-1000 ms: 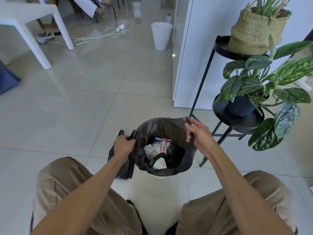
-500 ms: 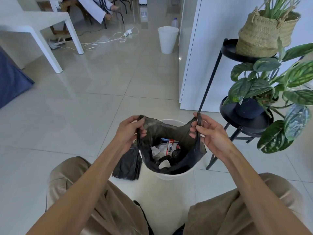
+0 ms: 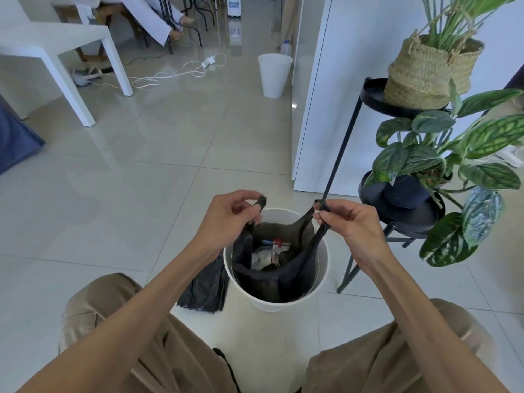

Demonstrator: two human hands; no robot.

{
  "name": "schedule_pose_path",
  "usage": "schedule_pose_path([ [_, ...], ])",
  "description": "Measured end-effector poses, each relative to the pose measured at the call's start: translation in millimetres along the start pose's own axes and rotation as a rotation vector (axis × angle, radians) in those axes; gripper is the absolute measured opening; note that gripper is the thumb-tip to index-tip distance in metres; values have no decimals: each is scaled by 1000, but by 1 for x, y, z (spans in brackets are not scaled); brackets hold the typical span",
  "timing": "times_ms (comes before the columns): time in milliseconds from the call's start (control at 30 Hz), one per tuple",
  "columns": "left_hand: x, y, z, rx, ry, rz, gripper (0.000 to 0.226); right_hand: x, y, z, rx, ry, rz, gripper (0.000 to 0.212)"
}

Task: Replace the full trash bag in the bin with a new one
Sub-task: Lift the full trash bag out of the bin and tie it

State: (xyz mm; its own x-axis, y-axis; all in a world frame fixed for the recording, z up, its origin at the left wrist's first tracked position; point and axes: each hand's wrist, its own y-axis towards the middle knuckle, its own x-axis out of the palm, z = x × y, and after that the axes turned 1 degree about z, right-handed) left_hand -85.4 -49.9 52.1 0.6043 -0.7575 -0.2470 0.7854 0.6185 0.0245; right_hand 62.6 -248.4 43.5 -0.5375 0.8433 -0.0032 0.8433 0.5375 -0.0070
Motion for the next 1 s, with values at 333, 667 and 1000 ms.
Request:
schedule_pose_path([
  [333, 7, 23, -15, -172, 235, 54, 8, 23, 11, -3, -199, 5, 77, 17],
  [667, 22, 32, -4, 68, -322, -38, 22, 34, 9, 7, -125, 45, 52, 45],
  [1000, 44, 41, -8, 55, -40, -179, 54, 30, 11, 15, -351, -237, 142, 49],
])
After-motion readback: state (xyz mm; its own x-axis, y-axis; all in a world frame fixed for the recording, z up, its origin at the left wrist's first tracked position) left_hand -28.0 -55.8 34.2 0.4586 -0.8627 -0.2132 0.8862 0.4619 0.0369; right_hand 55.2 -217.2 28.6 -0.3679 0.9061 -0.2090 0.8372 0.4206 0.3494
